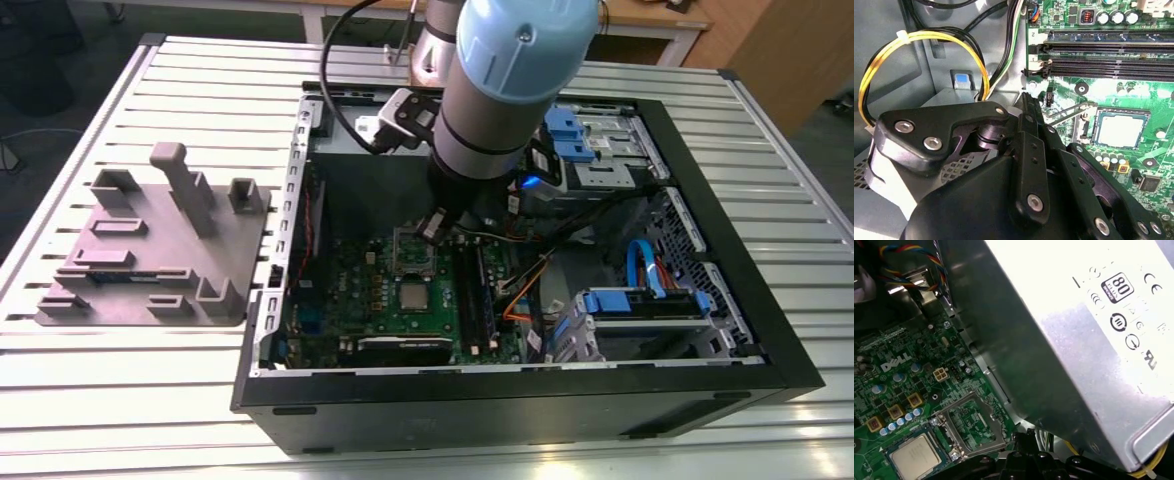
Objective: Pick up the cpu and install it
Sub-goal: 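Close the cpu cover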
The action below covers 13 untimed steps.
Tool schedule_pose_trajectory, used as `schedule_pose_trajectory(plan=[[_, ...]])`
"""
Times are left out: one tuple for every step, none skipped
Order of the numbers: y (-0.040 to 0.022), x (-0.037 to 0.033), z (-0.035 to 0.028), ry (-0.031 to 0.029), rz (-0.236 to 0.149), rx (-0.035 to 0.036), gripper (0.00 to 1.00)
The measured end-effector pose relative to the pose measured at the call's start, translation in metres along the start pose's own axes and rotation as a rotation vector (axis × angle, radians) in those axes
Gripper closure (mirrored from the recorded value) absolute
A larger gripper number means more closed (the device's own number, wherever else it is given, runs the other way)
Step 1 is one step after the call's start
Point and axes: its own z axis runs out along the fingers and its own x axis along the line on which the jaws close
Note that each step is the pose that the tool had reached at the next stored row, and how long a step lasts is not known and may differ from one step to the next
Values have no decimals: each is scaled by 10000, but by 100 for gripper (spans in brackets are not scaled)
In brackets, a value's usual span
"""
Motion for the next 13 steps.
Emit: schedule_pose_trajectory(plan=[[2, -1, -7, 8, -4, 3, 89], [4, -2, -14, 15, -7, 7, 89], [6, -3, -19, 22, -11, 10, 89], [7, -4, -25, 32, -15, 16, 89], [9, -4, -30, 43, -19, 22, 89], [11, -5, -35, 59, -24, 30, 89], [12, -5, -41, 77, -29, 39, 89], [15, -5, -46, 97, -34, 50, 89], [17, -5, -49, 123, -40, 65, 89], [19, -4, -52, 158, -47, 84, 89], [21, -4, -55, 195, -55, 104, 89], [24, -3, -58, 222, -64, 119, 89], [26, -3, -64, 240, -72, 126, 89]])
